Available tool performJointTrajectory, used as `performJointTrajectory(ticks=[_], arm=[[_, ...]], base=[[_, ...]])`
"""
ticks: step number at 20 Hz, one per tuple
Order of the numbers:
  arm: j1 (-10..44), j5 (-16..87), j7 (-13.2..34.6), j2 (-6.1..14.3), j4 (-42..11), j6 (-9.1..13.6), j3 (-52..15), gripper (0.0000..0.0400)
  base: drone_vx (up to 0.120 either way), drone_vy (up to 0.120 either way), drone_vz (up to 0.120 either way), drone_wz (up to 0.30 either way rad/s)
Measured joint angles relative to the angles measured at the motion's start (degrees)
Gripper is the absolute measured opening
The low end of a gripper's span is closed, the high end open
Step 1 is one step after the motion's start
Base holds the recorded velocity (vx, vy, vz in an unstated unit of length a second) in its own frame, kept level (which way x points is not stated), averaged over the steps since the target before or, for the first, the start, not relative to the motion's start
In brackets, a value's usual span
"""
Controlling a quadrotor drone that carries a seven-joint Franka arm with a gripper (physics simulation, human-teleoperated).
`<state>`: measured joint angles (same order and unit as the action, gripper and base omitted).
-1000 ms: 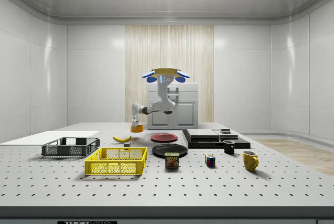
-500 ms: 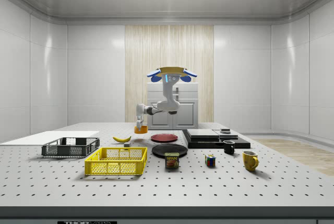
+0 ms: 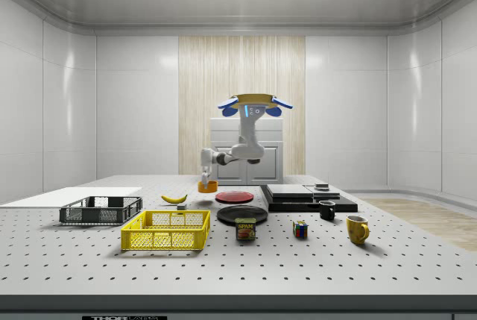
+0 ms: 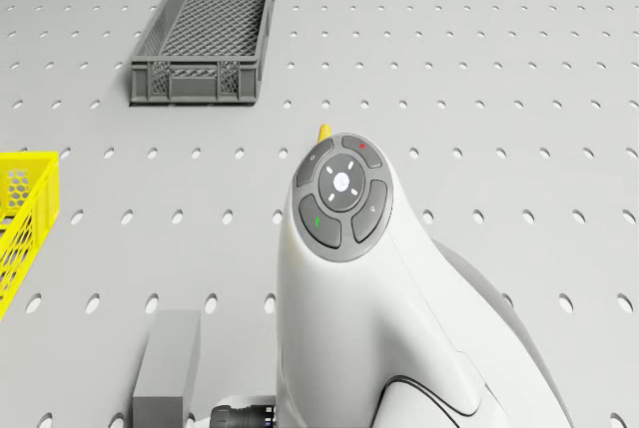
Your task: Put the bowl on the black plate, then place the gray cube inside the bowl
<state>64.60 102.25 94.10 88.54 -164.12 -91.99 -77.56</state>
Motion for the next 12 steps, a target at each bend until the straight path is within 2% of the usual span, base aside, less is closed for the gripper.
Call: performJointTrajectory(ticks=[12], arm=[[0.1, -0.2, 0.1, 0.4, 0.0, -0.4, -0.1, 0.0100]], base=[[-0.120, 0.120, 0.000, 0.000]])
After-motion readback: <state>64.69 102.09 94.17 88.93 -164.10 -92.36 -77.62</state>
